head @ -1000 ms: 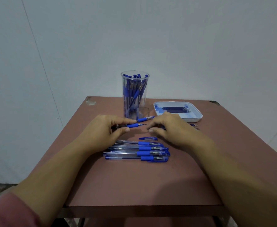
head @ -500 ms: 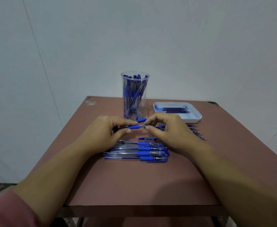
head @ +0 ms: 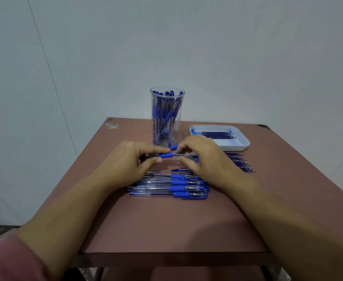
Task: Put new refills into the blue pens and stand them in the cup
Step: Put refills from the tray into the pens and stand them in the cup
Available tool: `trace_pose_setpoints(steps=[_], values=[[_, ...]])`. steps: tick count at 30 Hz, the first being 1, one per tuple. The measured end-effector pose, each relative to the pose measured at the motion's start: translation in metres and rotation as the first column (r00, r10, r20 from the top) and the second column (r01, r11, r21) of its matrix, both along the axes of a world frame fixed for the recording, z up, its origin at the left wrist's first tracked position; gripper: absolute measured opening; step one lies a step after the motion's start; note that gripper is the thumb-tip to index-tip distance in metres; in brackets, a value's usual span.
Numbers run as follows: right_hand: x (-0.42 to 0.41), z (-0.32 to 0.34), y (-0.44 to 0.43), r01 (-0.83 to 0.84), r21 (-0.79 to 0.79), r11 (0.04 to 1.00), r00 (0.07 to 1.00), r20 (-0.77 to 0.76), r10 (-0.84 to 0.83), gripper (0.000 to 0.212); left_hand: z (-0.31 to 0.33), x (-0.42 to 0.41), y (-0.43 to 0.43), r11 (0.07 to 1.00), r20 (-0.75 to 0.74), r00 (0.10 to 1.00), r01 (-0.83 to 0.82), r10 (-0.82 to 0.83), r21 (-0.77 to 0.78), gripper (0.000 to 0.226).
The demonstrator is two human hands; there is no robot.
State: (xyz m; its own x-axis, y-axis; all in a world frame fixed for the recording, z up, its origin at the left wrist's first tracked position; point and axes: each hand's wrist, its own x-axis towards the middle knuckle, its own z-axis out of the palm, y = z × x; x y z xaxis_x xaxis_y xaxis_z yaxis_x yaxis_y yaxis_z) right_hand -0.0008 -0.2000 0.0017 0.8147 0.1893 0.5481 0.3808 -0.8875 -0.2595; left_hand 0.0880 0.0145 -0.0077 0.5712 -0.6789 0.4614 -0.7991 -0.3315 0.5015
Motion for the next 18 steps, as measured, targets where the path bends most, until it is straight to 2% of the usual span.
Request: trace_pose_setpoints(steps=[2,5,7,12,18], values=[[0.0013,-0.0008,-0.0004,0.016,-0.047,0.999,1.000,0.023,-0.015,0.012,-0.0002,-0.0004,0.0004,1.000,-0.001,1.000,0.001,-0.001,0.007,0.032],[-0.0004,0.0001,-0.0007,0.035,-0.073,0.997,0.999,0.019,-0.034,0.026,0.0005,-0.0012,0.0006,1.000,-0.004,1.000,0.003,-0.003,-0.002,0.032],[-0.0033,0.0015,-0.0010,0.043,-0.028,0.999,0.999,0.002,-0.043,0.035,0.0003,-0.0015,0.0002,1.000,-0.005,1.000,0.002,-0.002,-0.006,0.032],[-0.0022,0.0003,-0.0007,0.051,-0.050,0.997,0.998,0.044,-0.048,0.011,-0.0024,0.0013,-0.0001,1.000,-0.012,1.000,0.018,-0.018,-0.005,0.031],[-0.0045,0.0023,-0.0019,0.056,-0.031,0.998,0.998,0.004,-0.056,0.030,-0.0036,0.0029,-0.0005,1.000,-0.009,1.000,0.018,-0.018,-0.013,0.032]])
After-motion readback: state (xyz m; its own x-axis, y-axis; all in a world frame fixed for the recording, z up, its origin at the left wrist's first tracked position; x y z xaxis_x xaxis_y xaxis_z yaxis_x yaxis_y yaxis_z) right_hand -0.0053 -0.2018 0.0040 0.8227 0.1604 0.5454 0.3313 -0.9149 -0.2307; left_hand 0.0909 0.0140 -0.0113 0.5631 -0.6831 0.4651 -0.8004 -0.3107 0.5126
